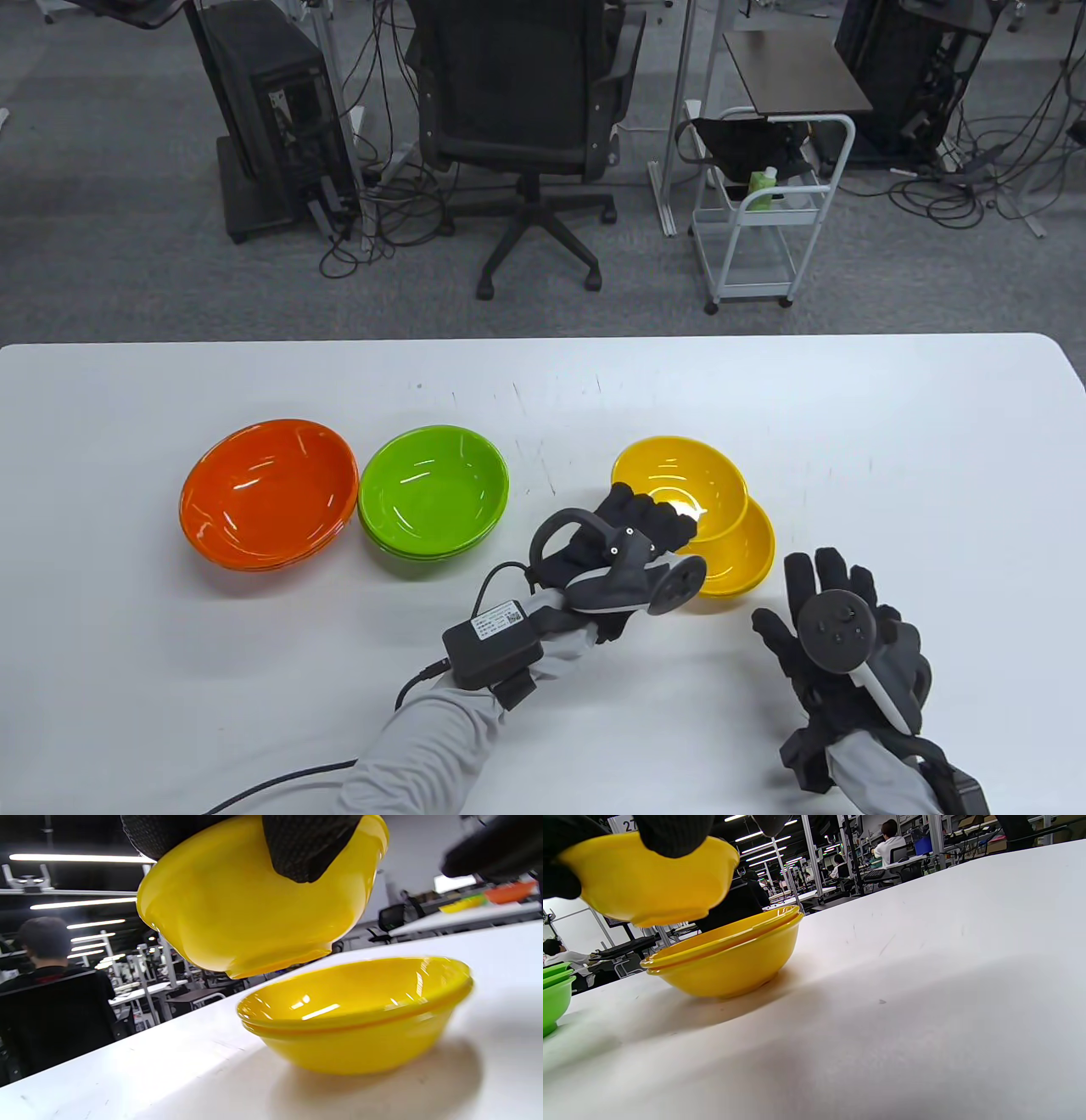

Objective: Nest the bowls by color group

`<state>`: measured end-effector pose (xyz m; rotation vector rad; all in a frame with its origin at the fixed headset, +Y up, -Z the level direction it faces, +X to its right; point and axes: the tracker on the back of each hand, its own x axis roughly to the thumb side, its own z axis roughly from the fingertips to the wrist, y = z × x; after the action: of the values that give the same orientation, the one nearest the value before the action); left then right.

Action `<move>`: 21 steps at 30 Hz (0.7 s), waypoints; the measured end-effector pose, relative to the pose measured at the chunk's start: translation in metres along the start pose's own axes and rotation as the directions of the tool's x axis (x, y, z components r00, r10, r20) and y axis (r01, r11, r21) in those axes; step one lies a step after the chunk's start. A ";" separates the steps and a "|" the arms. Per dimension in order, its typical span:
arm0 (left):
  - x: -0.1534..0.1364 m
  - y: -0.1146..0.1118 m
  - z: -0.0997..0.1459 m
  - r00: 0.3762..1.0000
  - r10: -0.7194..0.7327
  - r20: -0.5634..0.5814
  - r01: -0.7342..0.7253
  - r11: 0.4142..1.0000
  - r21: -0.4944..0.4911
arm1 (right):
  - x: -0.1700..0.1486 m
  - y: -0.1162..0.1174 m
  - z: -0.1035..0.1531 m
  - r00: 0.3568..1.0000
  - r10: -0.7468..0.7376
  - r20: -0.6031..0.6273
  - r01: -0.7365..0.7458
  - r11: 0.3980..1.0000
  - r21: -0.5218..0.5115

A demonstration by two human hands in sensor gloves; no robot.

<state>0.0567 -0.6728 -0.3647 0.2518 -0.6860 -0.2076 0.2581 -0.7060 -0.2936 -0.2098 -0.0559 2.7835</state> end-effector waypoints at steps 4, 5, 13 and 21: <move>0.014 -0.009 -0.003 0.998 -0.037 0.050 0.038 0.999 -0.028 | -0.001 -0.002 0.000 1.000 -0.007 0.001 0.007 1.000 -0.007; 0.016 -0.011 -0.003 0.998 -0.041 0.054 0.043 0.999 -0.034 | -0.001 -0.001 -0.001 1.000 -0.007 0.002 0.007 1.000 -0.007; 0.024 -0.026 -0.004 0.995 -0.068 0.076 0.073 0.995 -0.065 | 0.002 0.003 0.000 1.000 0.010 0.015 -0.010 1.000 0.002; 0.018 -0.036 -0.001 0.999 0.039 0.019 -0.035 0.980 -0.196 | 0.004 0.006 -0.001 0.999 0.019 0.028 -0.019 1.000 0.014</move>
<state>0.0668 -0.7116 -0.3652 0.0484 -0.6874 -0.2407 0.2524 -0.7100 -0.2952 -0.1693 -0.0404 2.8049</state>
